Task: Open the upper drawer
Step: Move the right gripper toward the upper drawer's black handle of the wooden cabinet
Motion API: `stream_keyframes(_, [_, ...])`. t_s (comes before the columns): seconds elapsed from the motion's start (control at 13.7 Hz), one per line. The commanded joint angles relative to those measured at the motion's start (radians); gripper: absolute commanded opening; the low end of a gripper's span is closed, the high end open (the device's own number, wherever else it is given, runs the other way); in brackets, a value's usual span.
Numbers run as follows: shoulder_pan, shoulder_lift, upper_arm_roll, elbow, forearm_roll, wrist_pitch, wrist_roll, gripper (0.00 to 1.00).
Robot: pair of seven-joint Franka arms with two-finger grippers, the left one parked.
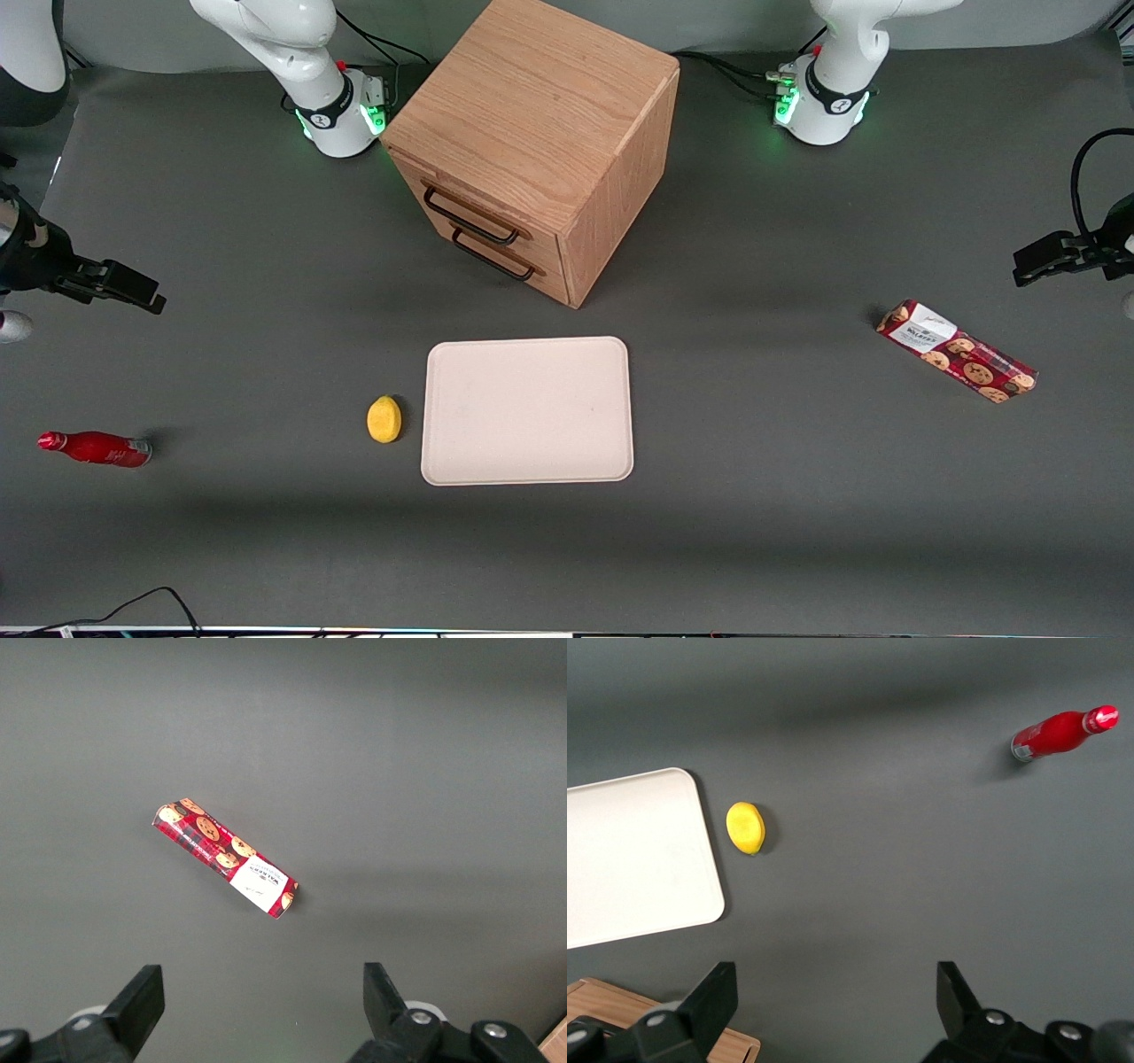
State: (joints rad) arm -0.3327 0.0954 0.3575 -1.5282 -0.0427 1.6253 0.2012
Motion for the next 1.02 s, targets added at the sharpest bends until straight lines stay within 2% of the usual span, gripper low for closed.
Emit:
stream_keyframes(0.0, [0.018, 0.017, 0.015, 0.007, 0.02, -0.021, -0.017, 1.0])
stream_keyframes(0.07, [0.024, 0.017, 0.036, -0.001, 0.039, -0.022, -0.048, 1.0])
stream_keyframes(0.51, [0.078, 0.061, 0.136, -0.055, 0.052, -0.012, -0.262, 1.0])
stream_keyframes(0.95, [0.095, 0.099, 0.283, -0.067, 0.064, -0.007, -0.293, 1.0])
